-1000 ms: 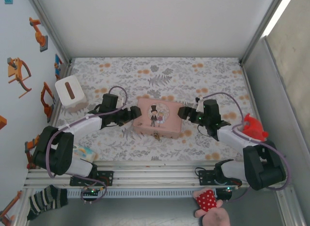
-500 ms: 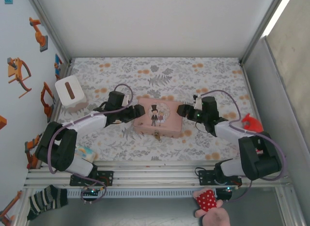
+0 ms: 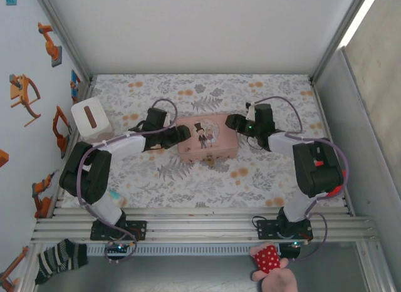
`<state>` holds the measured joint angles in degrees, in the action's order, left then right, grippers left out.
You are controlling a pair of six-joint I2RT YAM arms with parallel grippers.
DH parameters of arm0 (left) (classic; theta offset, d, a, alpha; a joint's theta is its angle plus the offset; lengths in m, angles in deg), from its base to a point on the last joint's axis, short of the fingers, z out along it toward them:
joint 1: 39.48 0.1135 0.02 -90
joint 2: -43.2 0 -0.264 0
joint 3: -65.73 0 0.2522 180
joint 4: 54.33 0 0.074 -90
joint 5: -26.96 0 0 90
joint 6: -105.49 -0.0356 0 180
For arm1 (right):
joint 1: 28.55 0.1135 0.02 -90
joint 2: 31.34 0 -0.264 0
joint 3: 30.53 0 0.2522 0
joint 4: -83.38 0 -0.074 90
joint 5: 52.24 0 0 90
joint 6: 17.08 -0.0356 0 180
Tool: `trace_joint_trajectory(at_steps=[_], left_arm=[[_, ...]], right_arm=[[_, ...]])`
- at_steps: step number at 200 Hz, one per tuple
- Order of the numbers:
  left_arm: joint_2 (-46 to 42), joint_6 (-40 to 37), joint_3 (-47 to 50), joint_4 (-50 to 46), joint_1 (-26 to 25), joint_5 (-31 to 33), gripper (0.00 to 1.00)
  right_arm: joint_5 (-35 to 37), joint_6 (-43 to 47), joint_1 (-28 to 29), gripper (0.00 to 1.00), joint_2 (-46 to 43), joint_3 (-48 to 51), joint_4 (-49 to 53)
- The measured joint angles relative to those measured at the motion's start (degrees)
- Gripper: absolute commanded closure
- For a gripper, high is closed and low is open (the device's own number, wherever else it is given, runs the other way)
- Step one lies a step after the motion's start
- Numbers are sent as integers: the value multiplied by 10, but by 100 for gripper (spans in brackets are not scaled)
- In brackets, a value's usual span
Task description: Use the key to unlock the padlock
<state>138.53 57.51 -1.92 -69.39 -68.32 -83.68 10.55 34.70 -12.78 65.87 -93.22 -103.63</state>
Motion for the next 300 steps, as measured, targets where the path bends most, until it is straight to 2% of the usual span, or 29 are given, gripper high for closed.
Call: trace_joint_trajectory(at_steps=[29,54,76,89,99,130,161,187,220,245,254,264,285,300], left_arm=[[-5,-8,0,11,8,-1,24],[-59,-40,12,3,22,22,14],[-156,-83,36,-24,40,79,5],[-209,-110,47,-36,49,111,0],[-245,-130,55,-44,54,142,4],[-326,-210,124,-28,87,273,4],[-307,-265,181,11,167,344,4],[-236,-303,185,77,189,388,4],[-170,-348,214,177,188,417,4],[-179,-355,222,198,189,421,3],[-196,-352,222,193,189,416,3],[-224,-341,219,170,189,408,0],[-293,-290,196,99,184,363,2],[-347,-255,191,75,153,316,2]], right_arm=[[-15,23,-13,32,-19,0,17],[-3,70,-33,21,-99,4,52],[42,126,-53,11,-207,34,75],[71,154,-61,10,-266,58,87],[96,177,-64,10,-305,76,102],[194,247,-71,10,-374,132,129],[273,303,-106,11,-377,176,107],[324,334,-125,11,-337,225,13],[342,353,-130,12,-267,272,-73],[329,353,-130,12,-272,275,-94],[321,350,-130,15,-282,275,-94],[306,347,-130,20,-296,272,-78],[253,337,-131,23,-337,244,7],[201,327,-131,27,-378,223,70]])
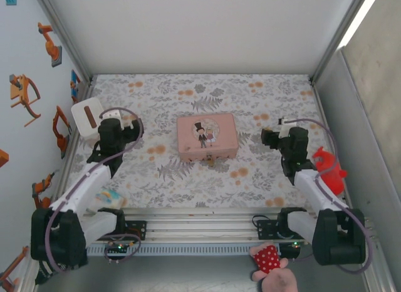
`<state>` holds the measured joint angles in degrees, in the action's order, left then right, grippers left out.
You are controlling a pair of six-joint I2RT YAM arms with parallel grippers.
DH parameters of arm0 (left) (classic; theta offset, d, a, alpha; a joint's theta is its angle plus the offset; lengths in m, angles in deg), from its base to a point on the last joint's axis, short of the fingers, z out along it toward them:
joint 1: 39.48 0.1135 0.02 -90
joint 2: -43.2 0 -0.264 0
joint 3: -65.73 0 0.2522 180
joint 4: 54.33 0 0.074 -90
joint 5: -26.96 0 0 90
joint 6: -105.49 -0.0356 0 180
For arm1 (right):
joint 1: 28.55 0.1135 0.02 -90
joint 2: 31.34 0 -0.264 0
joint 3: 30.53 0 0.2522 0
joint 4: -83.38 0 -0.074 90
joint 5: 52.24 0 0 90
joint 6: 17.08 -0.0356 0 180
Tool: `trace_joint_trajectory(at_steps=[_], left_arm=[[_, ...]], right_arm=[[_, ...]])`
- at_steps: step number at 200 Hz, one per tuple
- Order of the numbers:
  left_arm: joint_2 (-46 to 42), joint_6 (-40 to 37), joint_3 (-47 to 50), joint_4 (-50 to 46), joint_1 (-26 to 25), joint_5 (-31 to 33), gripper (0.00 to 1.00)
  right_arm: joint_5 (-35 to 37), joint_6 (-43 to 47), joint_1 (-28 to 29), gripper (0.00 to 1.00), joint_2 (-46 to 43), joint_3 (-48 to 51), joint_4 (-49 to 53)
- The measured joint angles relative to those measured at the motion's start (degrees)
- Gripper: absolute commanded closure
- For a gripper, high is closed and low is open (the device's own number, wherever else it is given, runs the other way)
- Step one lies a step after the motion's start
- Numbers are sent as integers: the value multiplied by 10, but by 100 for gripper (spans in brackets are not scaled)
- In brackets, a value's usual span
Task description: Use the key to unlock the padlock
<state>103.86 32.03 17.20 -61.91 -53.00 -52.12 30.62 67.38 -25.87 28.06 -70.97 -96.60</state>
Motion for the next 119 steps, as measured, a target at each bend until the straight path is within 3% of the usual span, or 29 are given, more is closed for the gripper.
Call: trace_joint_trajectory(at_steps=[33,60,88,119], left_arm=[[-74,49,33,-12,-134,-119,5],[-60,87,79,-13,-196,-186,7],[8,115,93,0,-242,-242,12],[74,136,93,33,-272,-277,14]], right_arm=[[-134,-51,4,35,-88,-8,87],[-217,-114,35,35,-105,5,123],[-245,-171,106,36,-97,25,144],[-238,-218,179,44,-43,36,129]])
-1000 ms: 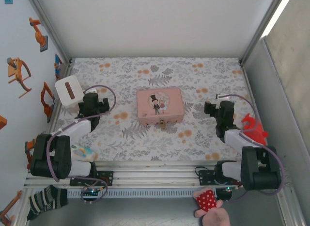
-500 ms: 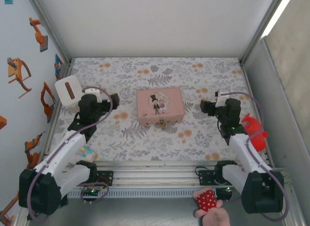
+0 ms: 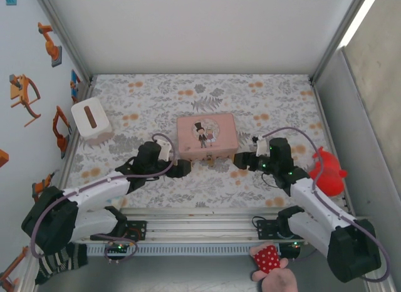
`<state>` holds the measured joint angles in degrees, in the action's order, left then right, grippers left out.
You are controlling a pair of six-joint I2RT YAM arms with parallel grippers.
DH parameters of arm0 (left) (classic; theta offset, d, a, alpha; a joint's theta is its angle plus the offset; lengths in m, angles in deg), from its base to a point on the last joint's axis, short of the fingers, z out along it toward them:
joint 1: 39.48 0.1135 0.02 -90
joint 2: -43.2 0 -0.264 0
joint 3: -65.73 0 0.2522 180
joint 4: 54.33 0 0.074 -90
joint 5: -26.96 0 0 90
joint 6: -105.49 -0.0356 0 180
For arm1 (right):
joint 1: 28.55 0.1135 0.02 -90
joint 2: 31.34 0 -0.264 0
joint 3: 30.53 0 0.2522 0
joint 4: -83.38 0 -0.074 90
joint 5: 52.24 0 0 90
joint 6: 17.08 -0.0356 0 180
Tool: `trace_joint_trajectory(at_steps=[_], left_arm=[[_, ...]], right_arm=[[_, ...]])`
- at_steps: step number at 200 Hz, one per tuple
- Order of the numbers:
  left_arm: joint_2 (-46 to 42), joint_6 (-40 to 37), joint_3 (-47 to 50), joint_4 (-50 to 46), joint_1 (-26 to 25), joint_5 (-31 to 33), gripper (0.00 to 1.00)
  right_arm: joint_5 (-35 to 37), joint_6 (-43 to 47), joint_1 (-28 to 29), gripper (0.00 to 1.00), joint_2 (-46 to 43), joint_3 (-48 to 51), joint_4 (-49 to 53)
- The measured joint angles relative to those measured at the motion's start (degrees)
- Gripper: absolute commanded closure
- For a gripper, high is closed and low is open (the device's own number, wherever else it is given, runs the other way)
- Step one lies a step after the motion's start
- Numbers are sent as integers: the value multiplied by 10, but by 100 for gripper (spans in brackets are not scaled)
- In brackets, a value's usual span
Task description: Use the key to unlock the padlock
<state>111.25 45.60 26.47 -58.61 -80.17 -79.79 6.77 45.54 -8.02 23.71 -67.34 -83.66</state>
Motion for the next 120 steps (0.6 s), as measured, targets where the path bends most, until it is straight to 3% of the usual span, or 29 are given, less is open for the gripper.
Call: trace_joint_trajectory(at_steps=[47,120], left_arm=[[17,16,-8,15,-17,-6,14],[-12,35,-6,19,-17,9,14]], right_arm=[[22,-26,59,56,130,4,-78],[40,-2,127,50,272,-2,-251]])
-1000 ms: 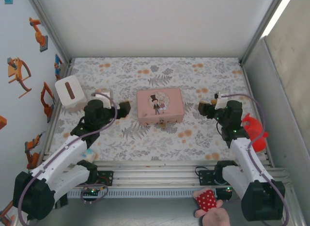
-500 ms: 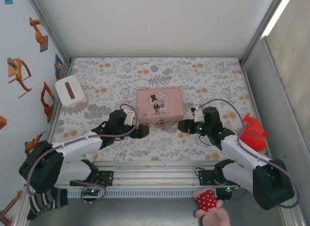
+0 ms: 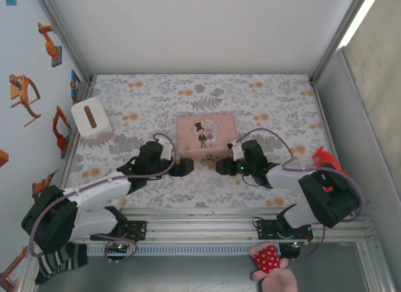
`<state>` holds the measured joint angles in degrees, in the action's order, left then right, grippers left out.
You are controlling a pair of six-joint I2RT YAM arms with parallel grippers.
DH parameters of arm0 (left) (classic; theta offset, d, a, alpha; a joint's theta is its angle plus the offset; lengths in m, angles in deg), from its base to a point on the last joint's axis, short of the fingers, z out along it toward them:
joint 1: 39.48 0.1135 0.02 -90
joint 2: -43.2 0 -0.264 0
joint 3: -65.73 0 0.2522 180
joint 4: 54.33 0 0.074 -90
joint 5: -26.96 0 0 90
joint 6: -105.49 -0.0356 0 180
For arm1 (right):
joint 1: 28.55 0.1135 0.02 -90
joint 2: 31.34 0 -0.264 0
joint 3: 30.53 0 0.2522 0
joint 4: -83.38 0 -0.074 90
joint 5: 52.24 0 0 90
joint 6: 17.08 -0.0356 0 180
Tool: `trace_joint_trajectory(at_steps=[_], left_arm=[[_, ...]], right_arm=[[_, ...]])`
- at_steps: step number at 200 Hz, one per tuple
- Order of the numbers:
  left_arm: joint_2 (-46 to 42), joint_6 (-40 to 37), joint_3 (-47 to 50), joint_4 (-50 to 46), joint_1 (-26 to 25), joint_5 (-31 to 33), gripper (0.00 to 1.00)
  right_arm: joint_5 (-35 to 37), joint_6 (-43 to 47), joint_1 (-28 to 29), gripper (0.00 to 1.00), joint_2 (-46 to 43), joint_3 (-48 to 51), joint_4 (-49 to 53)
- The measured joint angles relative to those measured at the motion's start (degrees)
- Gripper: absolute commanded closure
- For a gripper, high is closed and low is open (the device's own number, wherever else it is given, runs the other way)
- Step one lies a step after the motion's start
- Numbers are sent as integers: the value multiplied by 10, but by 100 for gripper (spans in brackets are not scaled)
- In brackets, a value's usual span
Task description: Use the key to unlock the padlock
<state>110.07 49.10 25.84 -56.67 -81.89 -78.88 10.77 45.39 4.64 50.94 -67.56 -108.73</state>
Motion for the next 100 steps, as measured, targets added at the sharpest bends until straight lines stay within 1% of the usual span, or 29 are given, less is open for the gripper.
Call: trace_joint_trajectory(at_steps=[44,100], left_arm=[[-16,12,10,1,0,13,14],[-57,19,23,-7,-1,32,14]], right_arm=[[29,8,16,47,43,0,-85],[55,21,37,46,89,13,-166]])
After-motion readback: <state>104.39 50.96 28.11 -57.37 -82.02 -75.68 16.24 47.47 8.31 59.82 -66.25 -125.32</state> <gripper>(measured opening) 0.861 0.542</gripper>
